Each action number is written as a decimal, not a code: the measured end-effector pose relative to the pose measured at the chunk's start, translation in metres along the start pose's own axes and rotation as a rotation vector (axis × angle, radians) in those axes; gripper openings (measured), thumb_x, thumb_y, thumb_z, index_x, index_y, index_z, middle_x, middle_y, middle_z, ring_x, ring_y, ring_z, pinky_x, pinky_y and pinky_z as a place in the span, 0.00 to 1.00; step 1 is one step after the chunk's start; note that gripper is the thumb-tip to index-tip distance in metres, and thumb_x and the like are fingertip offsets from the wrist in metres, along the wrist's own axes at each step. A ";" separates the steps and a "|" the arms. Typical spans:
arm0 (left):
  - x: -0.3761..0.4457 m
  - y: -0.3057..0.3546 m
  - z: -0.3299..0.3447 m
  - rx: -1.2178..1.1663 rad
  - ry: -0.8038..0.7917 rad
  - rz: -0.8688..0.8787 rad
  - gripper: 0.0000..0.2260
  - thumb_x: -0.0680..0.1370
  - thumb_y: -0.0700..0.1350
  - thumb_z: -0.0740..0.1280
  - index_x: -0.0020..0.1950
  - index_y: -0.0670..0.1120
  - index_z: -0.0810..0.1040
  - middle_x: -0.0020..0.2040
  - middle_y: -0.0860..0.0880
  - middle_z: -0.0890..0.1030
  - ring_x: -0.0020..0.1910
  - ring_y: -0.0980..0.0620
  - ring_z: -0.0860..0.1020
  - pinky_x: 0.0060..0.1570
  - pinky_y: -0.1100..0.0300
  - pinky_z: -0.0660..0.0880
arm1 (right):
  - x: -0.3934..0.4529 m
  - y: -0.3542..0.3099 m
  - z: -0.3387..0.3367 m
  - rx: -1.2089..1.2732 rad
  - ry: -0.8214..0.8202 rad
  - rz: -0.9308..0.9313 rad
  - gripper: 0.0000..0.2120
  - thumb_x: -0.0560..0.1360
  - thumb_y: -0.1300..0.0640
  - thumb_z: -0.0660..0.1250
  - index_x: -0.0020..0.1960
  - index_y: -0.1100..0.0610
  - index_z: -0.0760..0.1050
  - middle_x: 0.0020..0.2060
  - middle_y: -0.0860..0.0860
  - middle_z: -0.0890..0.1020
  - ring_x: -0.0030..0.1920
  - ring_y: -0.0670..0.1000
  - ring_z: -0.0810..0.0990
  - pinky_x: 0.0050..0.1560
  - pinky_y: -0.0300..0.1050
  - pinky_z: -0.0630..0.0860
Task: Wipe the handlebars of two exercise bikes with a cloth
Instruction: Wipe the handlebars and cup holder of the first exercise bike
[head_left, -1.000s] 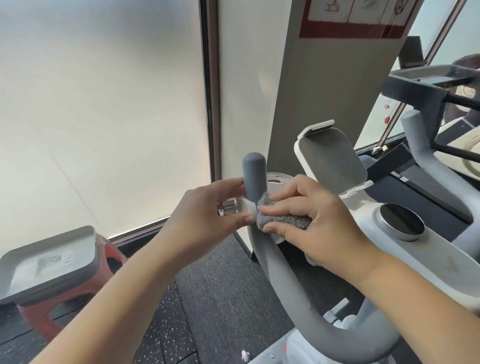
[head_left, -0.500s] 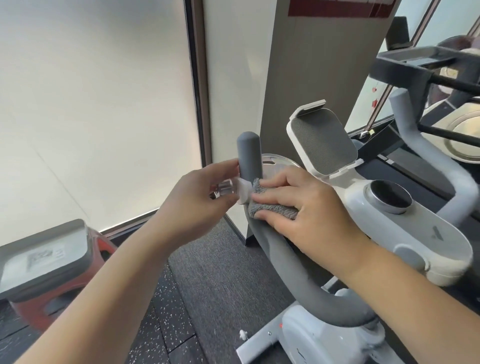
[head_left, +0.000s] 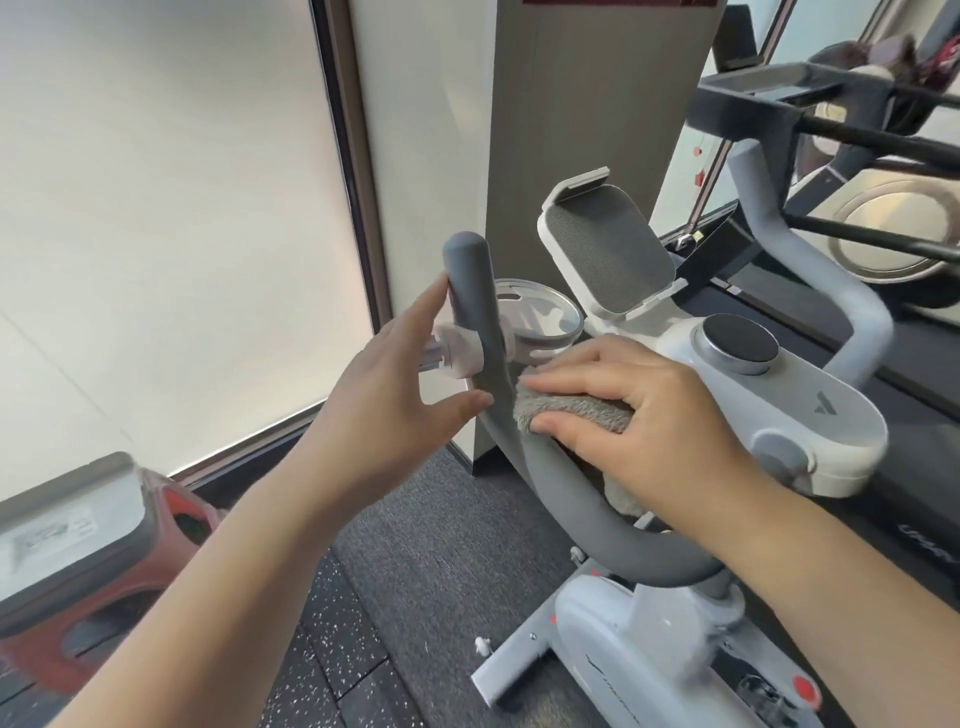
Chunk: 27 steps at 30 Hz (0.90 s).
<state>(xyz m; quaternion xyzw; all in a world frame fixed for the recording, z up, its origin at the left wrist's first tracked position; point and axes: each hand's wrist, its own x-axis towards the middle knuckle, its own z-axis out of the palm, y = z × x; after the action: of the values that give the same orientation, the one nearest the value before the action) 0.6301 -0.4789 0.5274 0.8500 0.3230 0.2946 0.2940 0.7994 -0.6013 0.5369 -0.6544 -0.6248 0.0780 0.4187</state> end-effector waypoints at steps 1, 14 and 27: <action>-0.002 -0.001 0.001 0.017 0.017 0.024 0.40 0.71 0.48 0.75 0.75 0.61 0.56 0.69 0.63 0.65 0.62 0.71 0.64 0.57 0.82 0.57 | 0.003 -0.001 0.005 -0.018 0.042 -0.010 0.13 0.68 0.54 0.73 0.53 0.50 0.83 0.49 0.44 0.82 0.53 0.38 0.78 0.59 0.27 0.67; -0.010 0.000 0.004 0.236 -0.023 0.162 0.37 0.71 0.44 0.75 0.75 0.60 0.61 0.79 0.54 0.53 0.75 0.53 0.61 0.66 0.61 0.62 | -0.021 0.003 -0.030 -0.017 -0.401 0.148 0.13 0.67 0.58 0.77 0.49 0.46 0.85 0.45 0.41 0.81 0.52 0.39 0.80 0.57 0.32 0.71; -0.015 0.018 0.011 0.206 0.049 0.048 0.32 0.75 0.34 0.69 0.73 0.58 0.66 0.79 0.53 0.56 0.75 0.53 0.61 0.69 0.61 0.61 | -0.011 0.014 -0.008 0.012 -0.258 0.043 0.14 0.68 0.58 0.76 0.53 0.48 0.83 0.48 0.41 0.81 0.53 0.40 0.79 0.59 0.30 0.69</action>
<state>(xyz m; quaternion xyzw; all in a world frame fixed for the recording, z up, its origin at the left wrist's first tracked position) 0.6357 -0.5042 0.5277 0.8757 0.3383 0.2875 0.1900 0.8123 -0.6126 0.5285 -0.6496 -0.6589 0.1740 0.3371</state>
